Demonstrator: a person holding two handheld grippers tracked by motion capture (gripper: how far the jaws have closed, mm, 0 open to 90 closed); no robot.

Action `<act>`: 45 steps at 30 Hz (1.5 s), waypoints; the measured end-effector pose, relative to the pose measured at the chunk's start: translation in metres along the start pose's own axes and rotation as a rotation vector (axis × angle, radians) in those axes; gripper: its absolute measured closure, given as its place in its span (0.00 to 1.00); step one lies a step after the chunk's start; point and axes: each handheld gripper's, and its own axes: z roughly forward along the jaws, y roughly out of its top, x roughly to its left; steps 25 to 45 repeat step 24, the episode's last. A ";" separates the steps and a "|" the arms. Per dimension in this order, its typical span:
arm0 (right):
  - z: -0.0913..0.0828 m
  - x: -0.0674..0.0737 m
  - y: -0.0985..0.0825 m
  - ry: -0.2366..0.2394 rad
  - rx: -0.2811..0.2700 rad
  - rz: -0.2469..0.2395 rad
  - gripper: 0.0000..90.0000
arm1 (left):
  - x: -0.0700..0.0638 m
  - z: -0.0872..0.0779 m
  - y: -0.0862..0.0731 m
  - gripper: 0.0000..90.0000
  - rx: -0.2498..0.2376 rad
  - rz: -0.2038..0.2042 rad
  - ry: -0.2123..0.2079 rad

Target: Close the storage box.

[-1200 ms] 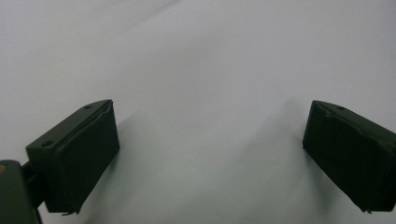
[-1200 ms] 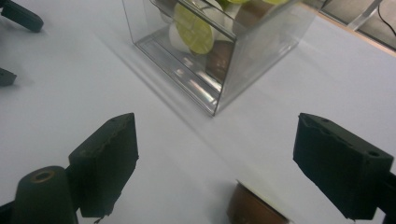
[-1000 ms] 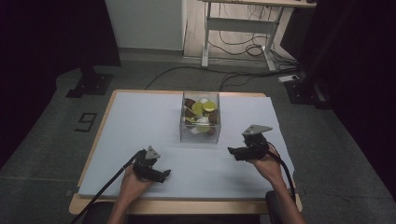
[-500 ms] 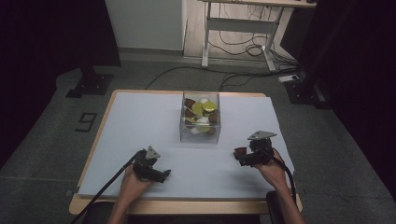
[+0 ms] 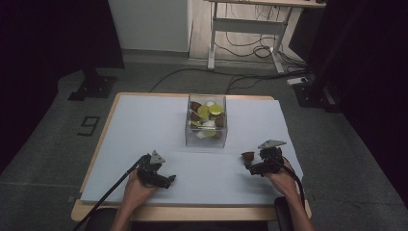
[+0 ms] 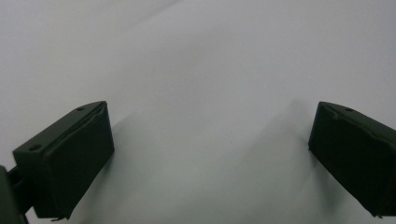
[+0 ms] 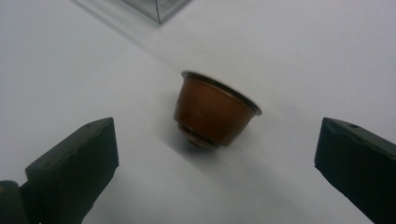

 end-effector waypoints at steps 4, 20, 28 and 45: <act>0.006 -0.003 -0.006 0.010 0.033 0.011 0.00 | 0.000 0.000 0.000 0.00 0.000 -0.001 0.000; 0.021 -0.004 -0.022 0.025 0.064 0.010 0.00 | 0.000 0.000 0.000 0.00 0.000 0.000 0.001; 0.021 -0.004 -0.026 0.029 0.037 0.003 0.00 | 0.000 0.000 0.000 0.00 0.001 0.001 0.000; 0.021 -0.004 -0.026 0.029 0.037 0.003 0.00 | 0.000 0.000 0.000 0.00 0.001 0.001 0.000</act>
